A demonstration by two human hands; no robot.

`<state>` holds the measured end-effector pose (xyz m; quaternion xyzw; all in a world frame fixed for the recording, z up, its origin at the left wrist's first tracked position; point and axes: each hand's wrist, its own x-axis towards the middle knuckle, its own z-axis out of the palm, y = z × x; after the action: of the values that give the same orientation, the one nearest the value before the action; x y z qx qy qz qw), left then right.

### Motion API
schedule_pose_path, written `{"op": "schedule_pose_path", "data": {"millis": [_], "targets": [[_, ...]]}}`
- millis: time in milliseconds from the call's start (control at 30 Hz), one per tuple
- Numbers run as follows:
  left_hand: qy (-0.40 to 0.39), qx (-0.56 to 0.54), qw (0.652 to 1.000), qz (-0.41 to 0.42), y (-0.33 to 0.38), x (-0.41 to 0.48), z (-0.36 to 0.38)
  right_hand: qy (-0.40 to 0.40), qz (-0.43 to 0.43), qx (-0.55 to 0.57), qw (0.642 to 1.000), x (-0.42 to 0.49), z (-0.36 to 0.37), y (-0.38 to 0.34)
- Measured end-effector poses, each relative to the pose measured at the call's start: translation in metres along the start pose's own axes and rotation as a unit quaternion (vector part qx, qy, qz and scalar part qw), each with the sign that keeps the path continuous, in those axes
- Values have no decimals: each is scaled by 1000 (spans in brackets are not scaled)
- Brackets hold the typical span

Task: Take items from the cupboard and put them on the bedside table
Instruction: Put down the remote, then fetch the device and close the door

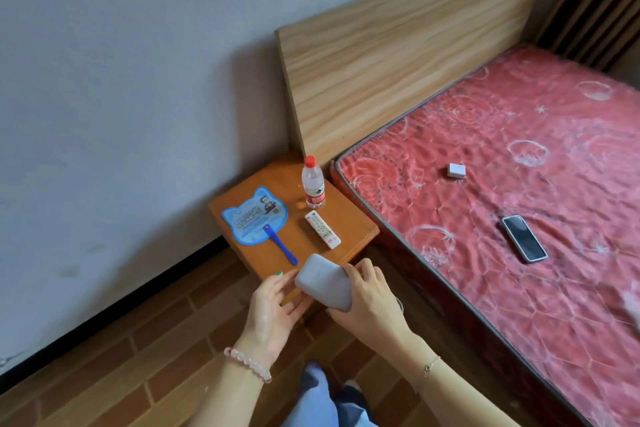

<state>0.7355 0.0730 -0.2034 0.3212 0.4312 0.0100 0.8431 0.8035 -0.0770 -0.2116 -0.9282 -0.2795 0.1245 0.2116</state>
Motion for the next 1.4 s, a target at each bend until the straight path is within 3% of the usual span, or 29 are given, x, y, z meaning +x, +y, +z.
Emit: {"op": "schedule_pose_path", "data": {"millis": [333, 600, 800, 900, 967, 1100, 1300, 1400], "targets": [[74, -15, 994, -75, 24, 115, 11, -86, 47, -16, 995, 106, 55, 29], [65, 49, 990, -114, 42, 215, 34, -85, 141, 41, 986, 178, 89, 60], [50, 120, 985, -113, 48, 280, 49, -66, 184, 78, 978, 223, 109, 87], [45, 238, 967, -82, 50, 305, 50, -54, 191, 73, 977, 239, 121, 102], [32, 369, 929, -27, 49, 317, 41, -54, 207, 64, 975, 248, 128, 114], [2, 564, 819, 107, 57, 331, 23, -57, 246, 53, 966, 261, 140, 140], [-19, 743, 608, 279, 78, 342, 16, -44, 286, 47, 956, 283, 158, 159], [-29, 780, 545, 305, 83, 343, 13, -37, 295, 50, 954, 290, 165, 162]]}}
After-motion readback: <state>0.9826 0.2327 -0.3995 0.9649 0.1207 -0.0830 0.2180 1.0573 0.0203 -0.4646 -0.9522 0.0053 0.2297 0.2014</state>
